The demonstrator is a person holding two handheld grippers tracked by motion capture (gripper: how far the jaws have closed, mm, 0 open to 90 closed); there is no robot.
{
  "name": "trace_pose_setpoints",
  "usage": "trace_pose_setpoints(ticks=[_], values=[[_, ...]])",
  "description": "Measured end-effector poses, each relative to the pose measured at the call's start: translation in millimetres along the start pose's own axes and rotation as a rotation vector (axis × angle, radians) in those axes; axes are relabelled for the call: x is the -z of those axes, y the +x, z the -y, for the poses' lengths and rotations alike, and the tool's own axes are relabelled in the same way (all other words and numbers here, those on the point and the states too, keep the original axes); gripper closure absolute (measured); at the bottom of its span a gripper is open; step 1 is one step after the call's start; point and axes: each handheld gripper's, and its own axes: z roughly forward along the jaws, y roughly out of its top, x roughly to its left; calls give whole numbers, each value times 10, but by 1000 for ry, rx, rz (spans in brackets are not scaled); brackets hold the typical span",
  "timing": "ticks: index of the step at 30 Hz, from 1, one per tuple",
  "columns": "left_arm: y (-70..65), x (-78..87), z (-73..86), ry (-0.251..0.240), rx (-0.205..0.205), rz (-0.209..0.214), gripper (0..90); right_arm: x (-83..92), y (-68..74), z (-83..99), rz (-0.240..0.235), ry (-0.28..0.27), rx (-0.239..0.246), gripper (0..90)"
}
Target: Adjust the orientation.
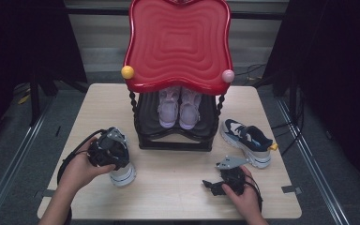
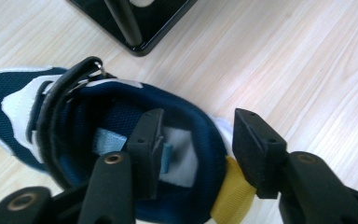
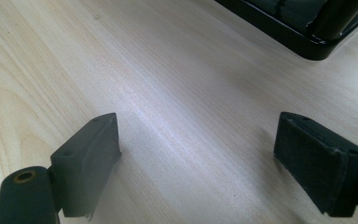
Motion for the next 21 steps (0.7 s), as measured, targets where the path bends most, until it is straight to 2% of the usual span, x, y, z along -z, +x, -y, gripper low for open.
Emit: trace_pose_setpoints(ticks=[1, 6, 9, 10, 12, 14, 17, 19, 20, 21], values=[[10, -1, -9, 10, 0, -1, 515, 0, 0, 0, 0, 0, 0, 138], [58, -28, -59, 96, -29, 64, 473, 0, 0, 0, 0, 0, 0, 138], [61, -33, -89, 129, -88, 89, 464, 0, 0, 0, 0, 0, 0, 138], [65, -24, -95, 131, -95, 99, 463, 0, -1, 0, 0, 0, 0, 138], [69, -3, -99, 130, -95, 103, 463, 0, -1, 0, 0, 0, 0, 138], [71, 2, -96, 164, -109, 110, 464, 0, -1, 0, 0, 0, 0, 138], [72, -27, -68, 185, -118, 122, 460, 0, -1, 0, 0, 0, 0, 138], [64, -46, -63, 203, -149, 124, 462, 0, -1, 0, 0, 0, 0, 137], [55, -62, -60, 196, -152, 124, 463, 0, -1, 0, 0, 0, 0, 138], [51, -65, -63, 208, -154, 123, 464, 0, -1, 0, 0, 0, 0, 138]])
